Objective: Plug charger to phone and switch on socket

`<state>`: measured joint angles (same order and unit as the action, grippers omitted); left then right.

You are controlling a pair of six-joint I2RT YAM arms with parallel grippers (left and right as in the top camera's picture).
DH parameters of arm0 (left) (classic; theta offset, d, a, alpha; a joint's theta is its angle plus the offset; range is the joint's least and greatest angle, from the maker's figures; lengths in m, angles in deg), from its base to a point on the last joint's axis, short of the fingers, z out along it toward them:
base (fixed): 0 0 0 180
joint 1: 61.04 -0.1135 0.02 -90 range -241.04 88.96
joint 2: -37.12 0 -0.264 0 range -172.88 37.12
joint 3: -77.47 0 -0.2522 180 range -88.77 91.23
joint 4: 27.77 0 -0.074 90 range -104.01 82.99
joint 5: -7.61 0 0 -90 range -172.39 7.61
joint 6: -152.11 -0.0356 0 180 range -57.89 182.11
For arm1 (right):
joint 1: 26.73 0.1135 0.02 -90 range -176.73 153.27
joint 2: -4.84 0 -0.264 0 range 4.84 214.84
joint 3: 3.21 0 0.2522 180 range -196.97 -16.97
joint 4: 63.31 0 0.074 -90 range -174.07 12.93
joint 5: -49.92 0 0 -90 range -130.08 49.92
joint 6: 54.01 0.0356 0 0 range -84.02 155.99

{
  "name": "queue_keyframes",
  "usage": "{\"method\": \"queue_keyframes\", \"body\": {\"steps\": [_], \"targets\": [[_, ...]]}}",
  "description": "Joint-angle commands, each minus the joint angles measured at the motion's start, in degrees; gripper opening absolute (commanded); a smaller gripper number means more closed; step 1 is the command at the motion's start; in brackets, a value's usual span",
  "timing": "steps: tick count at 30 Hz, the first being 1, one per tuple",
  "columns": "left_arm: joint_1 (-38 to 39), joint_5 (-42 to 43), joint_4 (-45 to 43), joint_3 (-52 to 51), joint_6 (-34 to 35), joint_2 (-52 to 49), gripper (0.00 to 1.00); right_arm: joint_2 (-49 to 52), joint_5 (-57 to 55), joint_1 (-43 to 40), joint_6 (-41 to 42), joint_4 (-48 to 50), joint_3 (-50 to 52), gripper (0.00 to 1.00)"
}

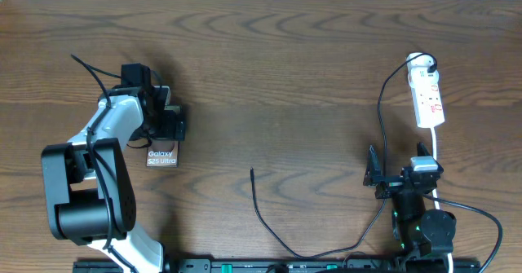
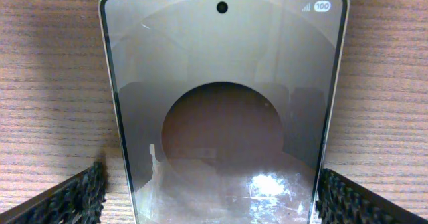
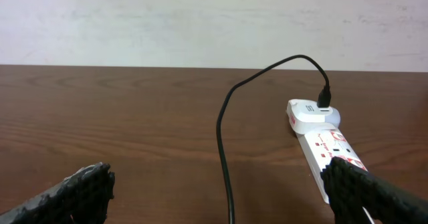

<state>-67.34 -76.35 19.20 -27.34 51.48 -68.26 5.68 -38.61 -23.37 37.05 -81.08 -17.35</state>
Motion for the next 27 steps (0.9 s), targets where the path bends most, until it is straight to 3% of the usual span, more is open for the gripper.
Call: {"method": "queue_keyframes", "body": {"steps": [1,27], "targets": [[0.0,1.5,0.4,-1.6,-0.4,-1.4,0.98,-0.5,0.0,0.0,0.2,-0.2,0.1,0.99],[0.0,5.5,2.6,-1.6,-0.3,-1.4,0.98,-0.5,0.0,0.0,0.2,-0.2,0.1,0.99]]}}
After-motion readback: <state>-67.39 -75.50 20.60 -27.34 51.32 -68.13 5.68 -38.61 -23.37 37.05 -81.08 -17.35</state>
